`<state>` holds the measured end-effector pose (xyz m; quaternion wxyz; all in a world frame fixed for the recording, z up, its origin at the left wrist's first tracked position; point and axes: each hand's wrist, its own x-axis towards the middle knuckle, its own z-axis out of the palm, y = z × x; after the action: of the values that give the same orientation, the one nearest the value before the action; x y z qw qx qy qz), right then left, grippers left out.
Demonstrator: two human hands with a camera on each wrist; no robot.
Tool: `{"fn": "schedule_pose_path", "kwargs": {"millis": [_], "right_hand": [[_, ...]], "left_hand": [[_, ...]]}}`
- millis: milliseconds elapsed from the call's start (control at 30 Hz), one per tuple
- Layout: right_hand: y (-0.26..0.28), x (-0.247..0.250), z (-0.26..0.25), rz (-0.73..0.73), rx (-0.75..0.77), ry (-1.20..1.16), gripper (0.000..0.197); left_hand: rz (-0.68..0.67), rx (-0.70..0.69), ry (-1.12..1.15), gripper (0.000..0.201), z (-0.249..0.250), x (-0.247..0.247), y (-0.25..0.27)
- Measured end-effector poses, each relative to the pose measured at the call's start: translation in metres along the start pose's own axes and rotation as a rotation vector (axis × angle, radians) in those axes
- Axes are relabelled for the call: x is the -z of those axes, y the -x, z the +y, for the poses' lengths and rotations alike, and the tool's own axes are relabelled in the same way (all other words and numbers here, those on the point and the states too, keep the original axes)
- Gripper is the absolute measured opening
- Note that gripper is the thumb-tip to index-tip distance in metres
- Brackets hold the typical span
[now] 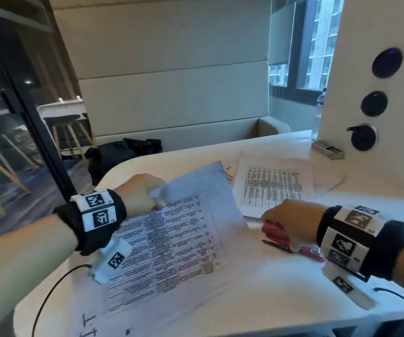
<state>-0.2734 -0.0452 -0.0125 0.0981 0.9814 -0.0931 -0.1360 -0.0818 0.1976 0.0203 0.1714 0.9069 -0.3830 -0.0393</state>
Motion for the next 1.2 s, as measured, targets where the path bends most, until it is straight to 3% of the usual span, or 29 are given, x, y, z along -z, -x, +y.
{"fn": "schedule_pose_path", "kwargs": {"millis": [100,233,267,333,367,467,500,567,633,733,800,867,1033,1100,1200], "right_hand": [[-0.003,0.011,0.009,0.148,-0.091,-0.24,0.073],[-0.021,0.027,0.005,0.408,-0.026,-1.056,0.115],[-0.025,0.031,-0.002,0.48,-0.001,-1.241,0.11],[-0.032,0.038,-0.019,0.582,0.064,-1.5,0.071],[-0.035,0.042,-0.029,0.657,0.09,-1.582,0.052],[-0.042,0.056,-0.047,0.955,0.104,-1.776,0.021],[-0.041,0.063,-0.049,1.024,0.12,-1.794,0.012],[-0.034,0.079,-0.049,1.09,0.19,-1.739,0.006],[-0.022,0.093,-0.045,1.126,0.288,-1.68,0.017],[-0.013,0.1,-0.038,1.087,0.412,-1.642,0.036],[-0.013,0.098,-0.041,0.986,0.41,-1.677,0.035],[-0.017,0.096,-0.047,0.889,0.404,-1.666,0.028],[-0.021,0.111,-0.048,1.0,0.357,-1.649,0.025],[-0.022,0.115,-0.048,0.994,0.373,-1.652,0.039],[-0.023,0.119,-0.047,1.01,0.357,-1.658,0.038]], "left_hand": [[0.281,0.025,0.249,0.011,-0.012,0.029,0.006],[0.509,-0.025,0.584,0.011,-0.013,0.036,0.024],[0.547,-0.058,0.686,0.019,-0.009,0.032,0.028],[0.625,-0.087,0.822,0.025,0.003,0.025,0.037],[0.644,-0.095,0.853,0.024,0.011,0.021,0.041],[0.694,-0.141,0.816,0.015,0.027,0.017,0.044],[0.709,-0.16,0.82,0.012,0.033,0.021,0.046],[0.715,-0.191,0.9,0.025,0.037,0.029,0.048],[0.656,-0.209,1.022,0.019,0.037,0.036,0.051],[0.549,-0.235,1.204,0.036,0.023,0.034,0.047],[0.468,-0.256,1.24,0.043,0.02,0.025,0.042],[0.495,-0.268,1.221,0.041,0.024,0.019,0.037],[0.722,-0.267,1.307,0.025,0.029,0.031,0.022],[0.71,-0.302,1.284,0.026,0.032,0.037,0.02],[0.608,-0.313,1.17,0.025,0.033,0.04,0.019]]}}
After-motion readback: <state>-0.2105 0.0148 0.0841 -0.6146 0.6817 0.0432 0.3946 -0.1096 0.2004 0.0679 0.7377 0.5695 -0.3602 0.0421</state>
